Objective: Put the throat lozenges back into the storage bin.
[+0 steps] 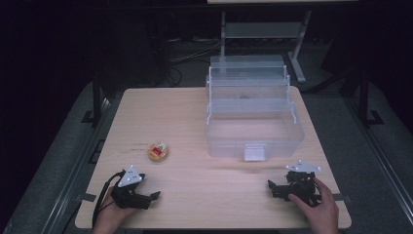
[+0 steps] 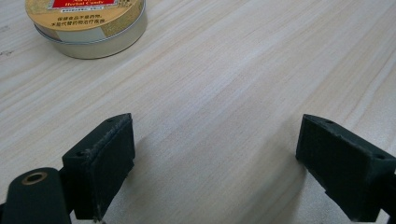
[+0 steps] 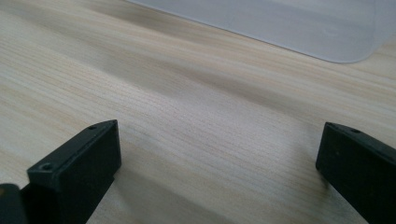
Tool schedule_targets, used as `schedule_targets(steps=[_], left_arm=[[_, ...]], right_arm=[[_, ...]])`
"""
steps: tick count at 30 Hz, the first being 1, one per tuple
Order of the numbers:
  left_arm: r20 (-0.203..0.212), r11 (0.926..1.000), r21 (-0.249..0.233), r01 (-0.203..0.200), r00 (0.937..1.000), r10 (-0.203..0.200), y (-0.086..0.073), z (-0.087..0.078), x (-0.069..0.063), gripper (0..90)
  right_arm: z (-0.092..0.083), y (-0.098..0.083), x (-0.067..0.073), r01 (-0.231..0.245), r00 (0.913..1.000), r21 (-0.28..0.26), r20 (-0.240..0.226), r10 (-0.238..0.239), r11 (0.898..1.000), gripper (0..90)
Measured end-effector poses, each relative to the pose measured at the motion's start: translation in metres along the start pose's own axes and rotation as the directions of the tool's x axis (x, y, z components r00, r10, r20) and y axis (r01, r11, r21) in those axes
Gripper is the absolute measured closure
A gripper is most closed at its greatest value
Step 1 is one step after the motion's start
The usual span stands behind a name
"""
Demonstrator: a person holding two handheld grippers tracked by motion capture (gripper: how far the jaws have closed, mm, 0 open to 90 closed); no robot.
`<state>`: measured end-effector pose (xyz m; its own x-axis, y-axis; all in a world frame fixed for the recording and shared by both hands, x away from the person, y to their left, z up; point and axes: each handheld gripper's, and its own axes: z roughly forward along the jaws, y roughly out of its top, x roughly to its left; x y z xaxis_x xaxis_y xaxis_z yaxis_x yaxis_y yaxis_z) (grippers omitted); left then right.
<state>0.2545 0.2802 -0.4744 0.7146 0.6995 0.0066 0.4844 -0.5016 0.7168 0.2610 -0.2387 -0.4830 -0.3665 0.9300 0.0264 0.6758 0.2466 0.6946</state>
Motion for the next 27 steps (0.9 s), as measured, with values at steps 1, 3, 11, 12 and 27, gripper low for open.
schedule_targets(steps=[1, 3, 11, 12, 27], left_arm=[[0.0, 1.0, 0.0, 0.0, 1.0, 0.0, 0.0, 0.0, 0.0, 10.7], [0.0, 1.0, 0.0, 0.0, 1.0, 0.0, 0.0, 0.0, 0.0, 10.7], [0.007, 0.9999, -0.004, 0.01, 0.9999, -0.01, -0.0001, -0.0003, 0.0012, 11.0], [0.004, 0.9999, 0.008, 0.013, 0.9999, -0.013, 0.0009, -0.001, 0.0012, 11.3], [-0.004, 0.9971, 0.03, 0.07, 0.9975, -0.07, 0.0062, -0.0078, 0.0085, 12.7]], right_arm=[[0.0, 0.0, 0.0, 0.0, 1.0, 0.0, 0.0, 0.0, 1.0, 0.0], [0.0001, 0.0, 0.0001, -0.002, 1.0, -0.002, -0.001, 0.002, 1.0, 0.0], [0.0001, 0.0, 0.0, -0.001, 1.0, -0.002, -0.001, 0.001, 1.0, 0.0], [0.0002, -0.0001, 0.0, -0.001, 1.0, -0.002, -0.001, 0.001, 1.0, 0.0], [0.0007, 0.0005, -0.0014, 0.011, 0.9999, -0.002, -0.011, -0.011, 1.0, 0.0]])
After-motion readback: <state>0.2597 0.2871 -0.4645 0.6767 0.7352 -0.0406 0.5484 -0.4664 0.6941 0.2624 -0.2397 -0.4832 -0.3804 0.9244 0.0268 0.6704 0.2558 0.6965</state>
